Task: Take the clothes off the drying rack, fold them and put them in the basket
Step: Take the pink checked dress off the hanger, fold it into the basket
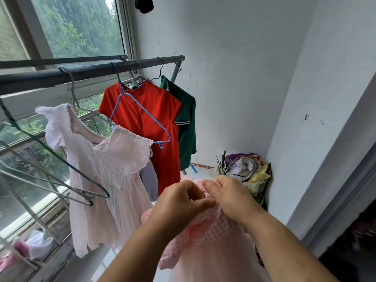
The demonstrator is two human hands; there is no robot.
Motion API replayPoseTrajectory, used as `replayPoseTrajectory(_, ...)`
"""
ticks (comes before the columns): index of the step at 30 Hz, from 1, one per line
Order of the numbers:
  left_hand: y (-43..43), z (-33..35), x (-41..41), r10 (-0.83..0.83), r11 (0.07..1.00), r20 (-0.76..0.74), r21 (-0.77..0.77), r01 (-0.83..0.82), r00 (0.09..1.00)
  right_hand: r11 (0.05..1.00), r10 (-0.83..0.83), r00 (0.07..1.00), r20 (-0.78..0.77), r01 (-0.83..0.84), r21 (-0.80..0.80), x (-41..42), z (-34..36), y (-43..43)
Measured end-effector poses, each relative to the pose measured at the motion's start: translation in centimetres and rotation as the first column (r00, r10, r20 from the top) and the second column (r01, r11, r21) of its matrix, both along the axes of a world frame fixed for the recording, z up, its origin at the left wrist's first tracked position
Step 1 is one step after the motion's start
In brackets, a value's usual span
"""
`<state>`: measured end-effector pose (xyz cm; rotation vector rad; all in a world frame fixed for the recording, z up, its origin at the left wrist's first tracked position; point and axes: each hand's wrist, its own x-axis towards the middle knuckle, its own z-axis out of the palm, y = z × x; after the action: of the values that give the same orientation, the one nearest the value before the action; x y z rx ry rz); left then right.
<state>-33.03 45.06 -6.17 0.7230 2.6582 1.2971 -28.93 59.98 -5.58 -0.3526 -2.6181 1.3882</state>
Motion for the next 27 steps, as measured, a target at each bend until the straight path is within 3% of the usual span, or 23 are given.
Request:
replayPoseTrajectory(8, -0.5, 0.3, -0.3, 0.007, 0.997, 0.061, 0.080, -0.012, 0.998, 0.998, 0.006, 0.999, -0.036, -0.008, -0.061, 0.2, -0.4, 0.1)
replayPoseTrajectory(15, 0.1, 0.5, 0.0, 0.178, 0.970, -0.186, -0.132, -0.205, 0.966, 0.996, 0.074, 0.993, -0.094, -0.078, -0.040, 0.8, 0.4, -1.2)
replayPoseTrajectory(19, -1.4, 0.7, -1.2, 0.262, 0.932, -0.183, -0.205, -0.298, 0.947, 0.990, 0.110, 0.988, -0.108, -0.099, 0.101, 0.8, 0.5, -0.7)
replayPoseTrajectory(24, -4.2, 1.2, -2.9, 0.403, 0.843, -0.234, -0.280, -0.459, 0.885, 0.987, 0.151, 0.982, -0.116, -0.144, 0.072, 1.0, 0.7, 0.3)
replayPoseTrajectory(27, -4.9, 1.0, -3.3, 0.427, 0.847, -0.154, -0.277, -0.454, 0.891, 0.988, 0.148, 0.981, -0.124, -0.141, 0.064, 0.8, 0.5, 0.8)
